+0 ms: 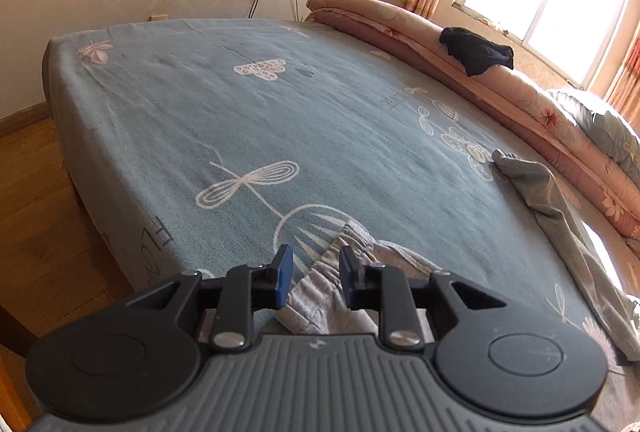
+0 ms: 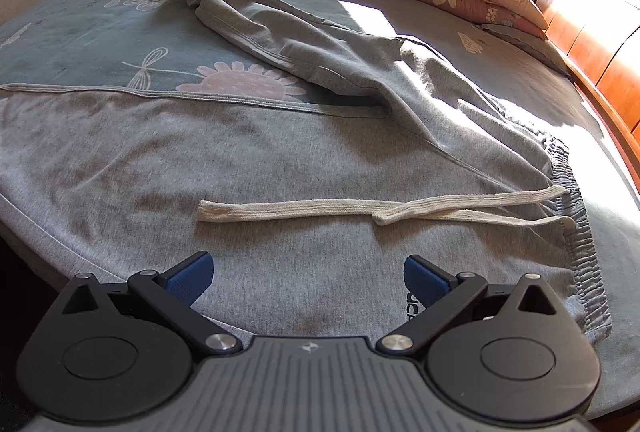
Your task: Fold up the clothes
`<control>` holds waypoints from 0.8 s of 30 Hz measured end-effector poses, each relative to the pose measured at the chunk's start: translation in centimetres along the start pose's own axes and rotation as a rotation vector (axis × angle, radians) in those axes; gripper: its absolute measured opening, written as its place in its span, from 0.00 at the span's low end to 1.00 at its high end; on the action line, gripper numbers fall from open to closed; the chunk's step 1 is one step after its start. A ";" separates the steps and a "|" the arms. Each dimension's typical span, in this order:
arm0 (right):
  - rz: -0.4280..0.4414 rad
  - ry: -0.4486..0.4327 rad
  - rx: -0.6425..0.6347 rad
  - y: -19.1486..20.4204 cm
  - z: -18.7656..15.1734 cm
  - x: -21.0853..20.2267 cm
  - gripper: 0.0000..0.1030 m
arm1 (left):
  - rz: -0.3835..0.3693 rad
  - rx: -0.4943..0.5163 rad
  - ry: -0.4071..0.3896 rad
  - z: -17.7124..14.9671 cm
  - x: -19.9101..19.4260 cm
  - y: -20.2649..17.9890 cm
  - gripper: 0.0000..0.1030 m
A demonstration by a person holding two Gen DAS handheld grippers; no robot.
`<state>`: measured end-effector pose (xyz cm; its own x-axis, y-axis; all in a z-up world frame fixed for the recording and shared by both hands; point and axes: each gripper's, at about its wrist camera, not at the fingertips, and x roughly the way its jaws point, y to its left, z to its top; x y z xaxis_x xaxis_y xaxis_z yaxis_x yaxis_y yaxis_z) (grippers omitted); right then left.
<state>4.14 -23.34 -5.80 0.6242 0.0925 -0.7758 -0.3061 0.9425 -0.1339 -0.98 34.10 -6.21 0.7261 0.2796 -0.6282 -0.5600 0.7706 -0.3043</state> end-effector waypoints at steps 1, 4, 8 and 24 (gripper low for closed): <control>-0.001 0.001 -0.001 0.1 0.0 0.0 1.00 | -0.018 0.025 0.018 -0.5 0.2 -0.5 0.27; -0.002 0.002 -0.010 0.3 0.1 -0.1 1.00 | -0.078 0.121 0.056 -2.3 0.9 -2.6 0.29; -0.005 0.004 -0.013 0.4 0.2 0.0 1.00 | -0.126 0.202 0.125 -4.3 2.1 -4.0 0.35; 0.083 -0.051 -0.127 3.5 3.1 0.2 1.00 | -0.208 0.404 0.195 -6.3 -1.0 -9.5 0.56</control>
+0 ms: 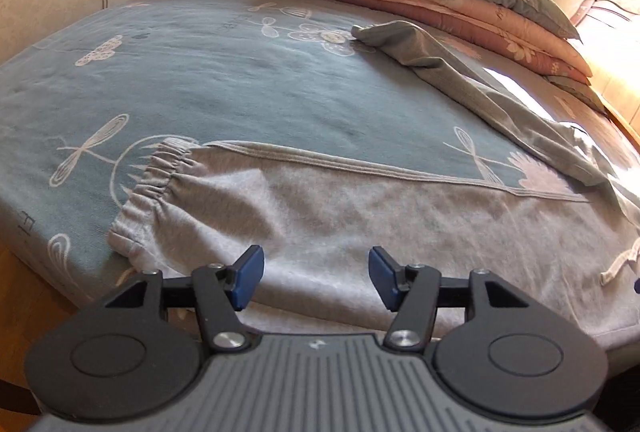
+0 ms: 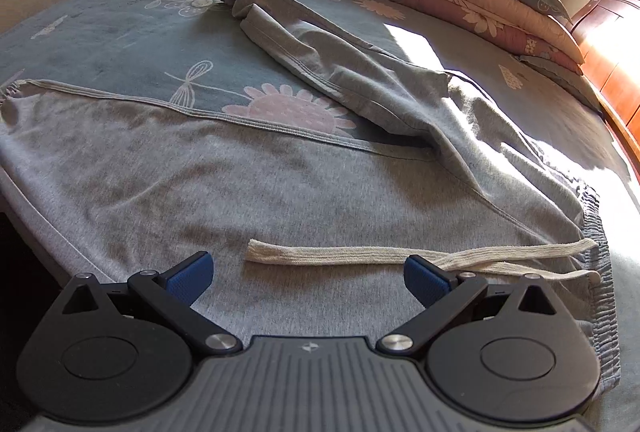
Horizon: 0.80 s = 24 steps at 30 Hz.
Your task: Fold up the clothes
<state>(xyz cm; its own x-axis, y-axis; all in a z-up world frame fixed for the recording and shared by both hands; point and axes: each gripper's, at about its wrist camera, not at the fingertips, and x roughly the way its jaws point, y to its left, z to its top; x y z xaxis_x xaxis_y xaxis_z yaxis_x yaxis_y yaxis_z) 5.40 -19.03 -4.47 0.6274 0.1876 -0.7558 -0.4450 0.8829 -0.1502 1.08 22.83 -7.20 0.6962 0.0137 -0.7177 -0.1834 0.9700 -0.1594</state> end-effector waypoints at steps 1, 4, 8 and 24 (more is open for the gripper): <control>0.003 -0.008 -0.020 0.5 0.4 0.0 1.00 | -0.023 0.016 0.021 -0.3 0.4 -0.7 0.57; 0.018 -0.028 -0.056 1.6 1.2 0.1 1.00 | 0.028 0.003 0.108 -1.4 1.6 -0.5 0.57; 0.031 -0.013 -0.037 1.5 1.1 0.5 1.00 | 0.143 -0.019 0.124 -1.9 0.6 1.2 0.58; 0.064 -0.010 -0.008 0.8 0.9 0.3 1.00 | 0.002 0.069 0.073 0.2 2.0 -3.1 0.65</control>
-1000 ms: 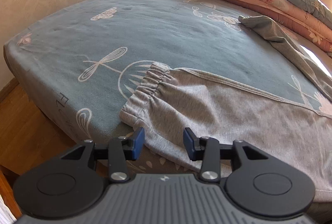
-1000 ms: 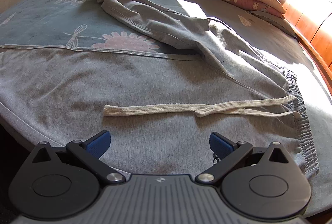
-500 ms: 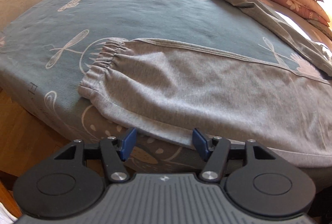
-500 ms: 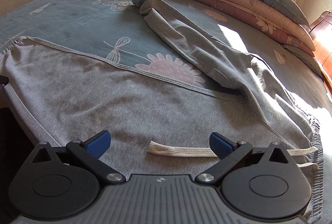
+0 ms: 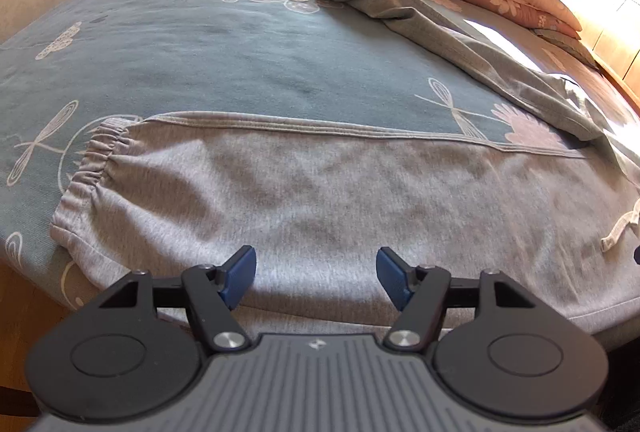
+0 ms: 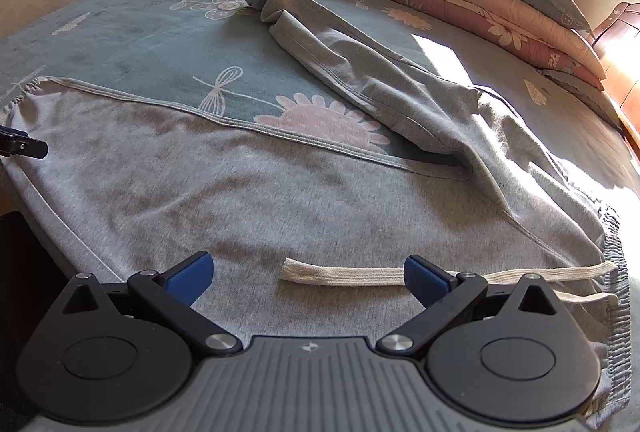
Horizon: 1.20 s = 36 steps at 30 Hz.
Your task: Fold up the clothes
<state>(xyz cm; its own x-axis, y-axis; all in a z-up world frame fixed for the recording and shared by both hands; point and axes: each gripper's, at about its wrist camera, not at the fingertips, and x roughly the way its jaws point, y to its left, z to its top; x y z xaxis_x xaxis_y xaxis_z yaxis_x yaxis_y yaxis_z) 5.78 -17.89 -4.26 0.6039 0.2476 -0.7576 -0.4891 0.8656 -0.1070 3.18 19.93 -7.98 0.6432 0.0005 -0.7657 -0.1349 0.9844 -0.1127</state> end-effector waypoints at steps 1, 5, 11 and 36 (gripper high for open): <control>0.021 -0.008 -0.019 0.2 0.6 0.1 1.00 | -0.004 0.002 -0.021 -0.1 -0.8 0.1 0.66; 0.140 -0.047 -0.096 2.0 4.0 1.0 0.94 | -0.056 0.031 -0.056 -0.9 -2.5 0.1 0.76; 0.386 -0.112 -0.280 8.6 7.8 2.7 0.61 | -0.044 0.048 0.058 -3.1 -0.6 0.7 0.77; 0.619 -0.094 -0.821 24.3 5.7 6.3 0.12 | 0.079 -0.326 -0.133 -2.3 -4.7 7.4 0.79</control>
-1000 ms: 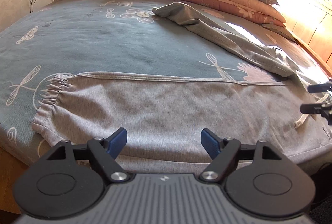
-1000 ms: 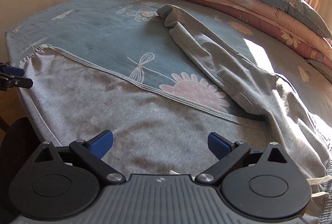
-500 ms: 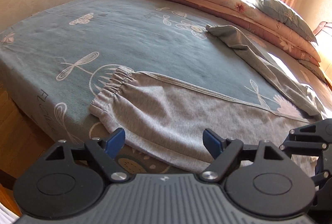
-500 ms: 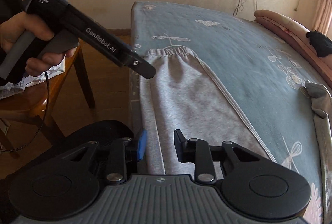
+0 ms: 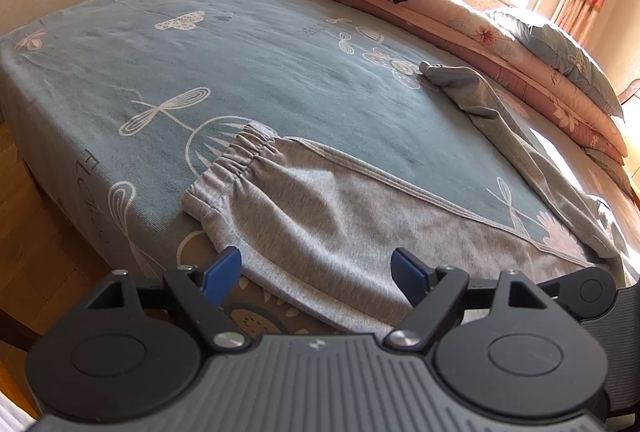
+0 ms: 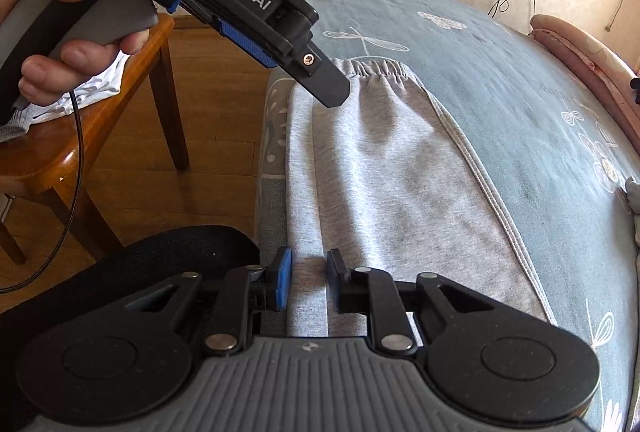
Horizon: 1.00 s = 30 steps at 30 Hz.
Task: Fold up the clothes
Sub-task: 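Move the right gripper down to the elastic pant leg cuff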
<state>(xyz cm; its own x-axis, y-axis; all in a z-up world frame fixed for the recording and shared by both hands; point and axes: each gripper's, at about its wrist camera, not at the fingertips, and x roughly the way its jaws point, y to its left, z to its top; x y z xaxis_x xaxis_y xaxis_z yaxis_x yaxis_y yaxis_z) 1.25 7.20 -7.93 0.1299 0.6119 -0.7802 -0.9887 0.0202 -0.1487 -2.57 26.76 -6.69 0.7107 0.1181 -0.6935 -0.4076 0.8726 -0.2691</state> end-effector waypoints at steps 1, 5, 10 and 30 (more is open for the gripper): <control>0.002 -0.001 0.003 -0.1 0.0 0.0 0.09 | -0.002 0.003 0.005 0.0 0.1 -0.1 0.79; 0.067 -0.011 0.064 -1.0 0.4 0.2 0.05 | -0.016 0.015 0.008 -0.1 0.2 -0.3 0.80; 0.131 -0.001 0.124 -1.2 0.5 -0.2 0.10 | -0.089 0.017 0.009 0.2 1.0 -0.8 0.81; -0.108 -0.035 0.210 -11.7 0.3 -0.6 0.36 | -0.165 0.046 0.098 -0.5 3.8 -1.7 0.83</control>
<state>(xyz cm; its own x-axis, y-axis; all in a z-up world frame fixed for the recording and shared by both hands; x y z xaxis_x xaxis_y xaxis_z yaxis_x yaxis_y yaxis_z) 12.73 6.82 -5.58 0.2363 0.6240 -0.7449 -0.9637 0.2488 -0.0973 0.53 25.45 -9.22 0.7054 -0.0728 -0.7051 -0.2623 0.8973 -0.3551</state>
